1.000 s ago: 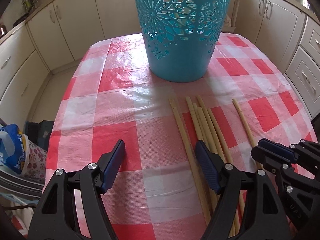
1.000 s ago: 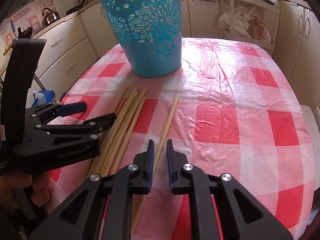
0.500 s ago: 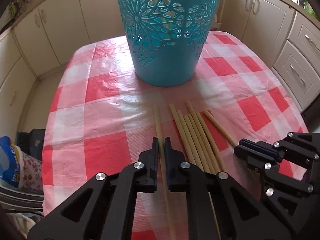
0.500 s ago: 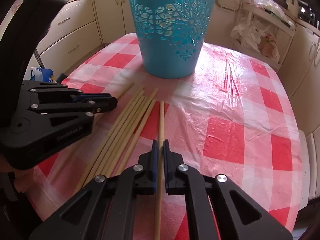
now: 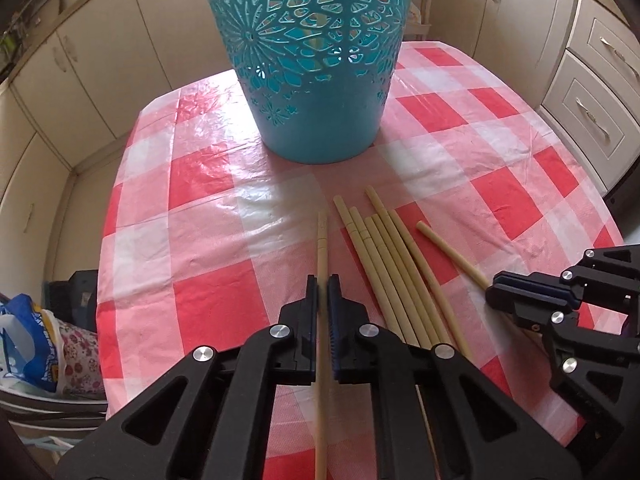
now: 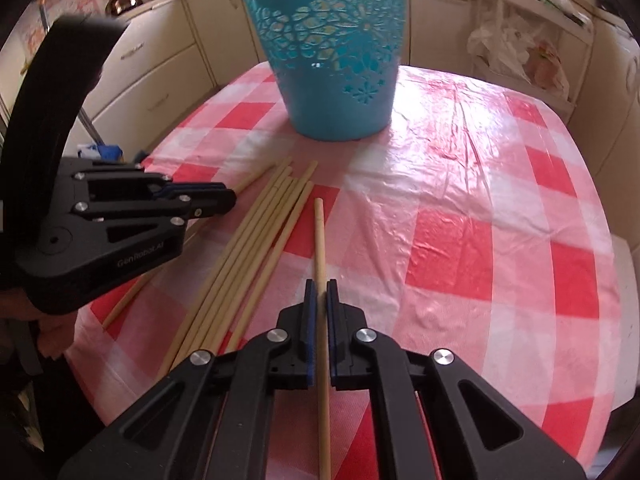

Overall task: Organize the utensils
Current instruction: 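Lift the stick with the left tool and drop it into the basket while the right tool holds its stick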

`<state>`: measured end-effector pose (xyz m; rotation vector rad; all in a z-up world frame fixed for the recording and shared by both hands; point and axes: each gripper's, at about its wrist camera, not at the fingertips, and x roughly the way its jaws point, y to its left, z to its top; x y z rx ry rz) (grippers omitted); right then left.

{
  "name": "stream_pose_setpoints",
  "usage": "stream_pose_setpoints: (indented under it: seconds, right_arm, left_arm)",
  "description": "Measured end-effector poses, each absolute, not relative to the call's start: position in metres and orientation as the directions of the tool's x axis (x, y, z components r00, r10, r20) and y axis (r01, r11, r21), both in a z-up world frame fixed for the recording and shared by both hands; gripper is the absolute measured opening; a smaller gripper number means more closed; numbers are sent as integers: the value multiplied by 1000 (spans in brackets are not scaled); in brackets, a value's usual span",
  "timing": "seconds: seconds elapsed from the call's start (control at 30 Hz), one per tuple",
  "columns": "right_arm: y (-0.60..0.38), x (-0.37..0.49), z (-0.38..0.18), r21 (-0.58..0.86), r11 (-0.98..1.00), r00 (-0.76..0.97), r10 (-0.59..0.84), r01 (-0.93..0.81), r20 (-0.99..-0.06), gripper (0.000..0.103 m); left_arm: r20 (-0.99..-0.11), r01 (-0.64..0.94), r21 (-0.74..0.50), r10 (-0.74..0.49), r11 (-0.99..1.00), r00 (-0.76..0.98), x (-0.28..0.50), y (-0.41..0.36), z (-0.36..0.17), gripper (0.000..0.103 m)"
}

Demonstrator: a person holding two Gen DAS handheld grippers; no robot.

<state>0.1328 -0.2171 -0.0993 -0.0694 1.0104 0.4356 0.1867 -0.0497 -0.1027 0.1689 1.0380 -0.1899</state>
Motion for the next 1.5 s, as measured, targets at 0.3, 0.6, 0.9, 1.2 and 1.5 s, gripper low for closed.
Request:
stream_pose_setpoints:
  seconds: [0.3, 0.6, 0.9, 1.2, 1.5]
  right_arm:
    - [-255, 130, -108, 394, 885, 476, 466, -249, -746, 6]
    - [-256, 127, -107, 420, 871, 474, 491, -254, -731, 6]
    - [-260, 130, -107, 431, 864, 475, 503, -259, -722, 6]
    - [-261, 130, -107, 440, 860, 471, 510, -259, -720, 6]
    - [-262, 132, -108, 451, 854, 458, 521, -260, -721, 6]
  left_arm:
    - [-763, 188, 73, -67, 980, 643, 161, -41, -66, 5]
    - [-549, 163, -45, -161, 986, 820, 164, -17, 5, 5]
    - [-281, 140, -195, -193, 971, 940, 192, 10, 90, 5]
    - [-122, 148, -270, -186, 951, 975, 242, 2, 137, 5]
    - [-156, 102, -312, -157, 945, 975, 300, -11, 113, 5]
